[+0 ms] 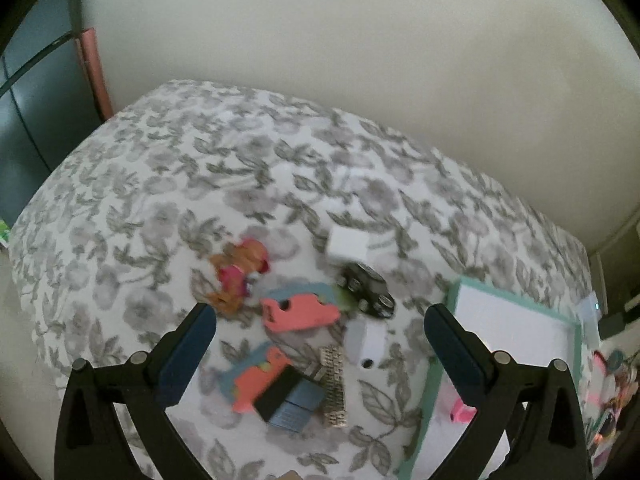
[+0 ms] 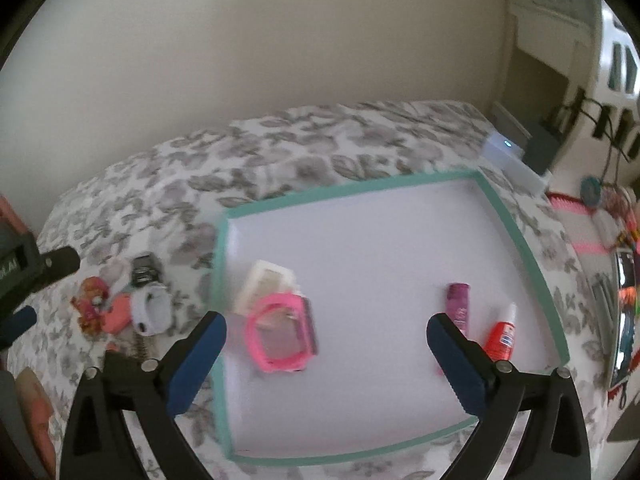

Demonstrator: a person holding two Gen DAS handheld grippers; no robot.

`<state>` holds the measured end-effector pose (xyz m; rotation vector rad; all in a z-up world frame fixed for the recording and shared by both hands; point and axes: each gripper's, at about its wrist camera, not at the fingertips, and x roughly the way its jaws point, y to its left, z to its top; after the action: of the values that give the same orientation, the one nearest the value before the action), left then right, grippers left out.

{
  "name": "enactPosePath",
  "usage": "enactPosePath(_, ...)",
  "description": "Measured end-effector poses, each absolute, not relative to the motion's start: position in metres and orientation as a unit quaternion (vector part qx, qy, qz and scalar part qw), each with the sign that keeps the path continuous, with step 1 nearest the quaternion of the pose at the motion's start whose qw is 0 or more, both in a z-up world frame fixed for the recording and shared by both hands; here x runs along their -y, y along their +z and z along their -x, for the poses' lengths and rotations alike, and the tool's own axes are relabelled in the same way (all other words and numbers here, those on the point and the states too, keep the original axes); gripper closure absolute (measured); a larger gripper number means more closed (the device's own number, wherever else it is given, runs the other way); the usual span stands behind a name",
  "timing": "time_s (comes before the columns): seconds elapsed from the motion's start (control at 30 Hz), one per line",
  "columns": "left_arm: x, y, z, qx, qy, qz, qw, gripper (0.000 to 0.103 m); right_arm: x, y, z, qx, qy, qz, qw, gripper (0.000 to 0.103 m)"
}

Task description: Organize rigid objects

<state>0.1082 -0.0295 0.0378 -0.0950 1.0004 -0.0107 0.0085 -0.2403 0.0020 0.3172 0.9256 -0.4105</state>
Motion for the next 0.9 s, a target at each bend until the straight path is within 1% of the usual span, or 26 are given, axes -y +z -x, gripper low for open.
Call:
enactPosePath(0.2, -0.008, 0.049, -0.113, -0.438, 0.03, 0.027, 0.898, 0.0, 0.205, 0.012, -0.024, -0.439, -0.147, -0.138, 0.875, 0.001)
enactPosePath(0.4, -0.062, 0.041, -0.127, -0.456, 0.057, 0.019, 0.888, 0.0, 0.173, 0.012, -0.042, -0.449, -0.107, -0.126, 0.878, 0.001)
enactPosePath(0.53, -0.082, 0.037, -0.13, -0.468, 0.042, 0.019, 0.883, 0.0, 0.149, 0.007, -0.057, -0.462, -0.075, -0.118, 0.876, 0.001)
enactPosePath(0.67, -0.082, 0.021, -0.127, -0.488, 0.02, 0.016, 0.872, 0.0, 0.128, -0.005, -0.066, -0.483, -0.043, -0.103, 0.868, 0.001)
enactPosePath(0.8, -0.069, -0.004, -0.122, -0.512, 0.001, -0.011, 0.859, 0.0, 0.113, -0.02, -0.071, -0.507, -0.032, -0.075, 0.858, 0.001)
enactPosePath(0.9, -0.065, -0.023, -0.117, -0.531, -0.001, -0.012, 0.847, 0.0, 0.109, -0.033, -0.073, -0.527, -0.011, -0.09, 0.845, 0.001)
